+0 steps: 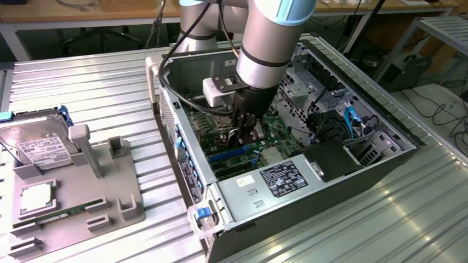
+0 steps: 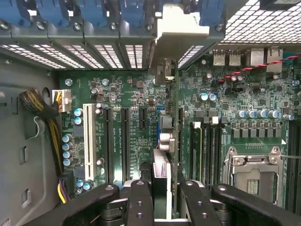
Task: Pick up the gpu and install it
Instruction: 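Insert the gpu into the slot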
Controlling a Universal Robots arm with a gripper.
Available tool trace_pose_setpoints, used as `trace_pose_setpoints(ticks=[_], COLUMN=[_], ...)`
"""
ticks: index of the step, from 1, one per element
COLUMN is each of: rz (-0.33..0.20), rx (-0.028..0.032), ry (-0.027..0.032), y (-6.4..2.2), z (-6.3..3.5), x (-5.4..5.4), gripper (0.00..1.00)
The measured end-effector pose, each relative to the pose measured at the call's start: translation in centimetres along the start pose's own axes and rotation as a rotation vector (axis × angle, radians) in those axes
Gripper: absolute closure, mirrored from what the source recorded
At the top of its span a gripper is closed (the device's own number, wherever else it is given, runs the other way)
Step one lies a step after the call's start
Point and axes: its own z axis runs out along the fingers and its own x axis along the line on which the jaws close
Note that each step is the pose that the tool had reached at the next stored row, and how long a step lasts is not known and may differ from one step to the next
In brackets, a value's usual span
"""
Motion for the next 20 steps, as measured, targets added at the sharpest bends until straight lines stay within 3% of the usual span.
trace_pose_setpoints(ticks=[20], rz=[0.000], rx=[0.0000], ry=[-0.0006], y=[0.76], z=[1.15], x=[0.0], gripper=[0.72])
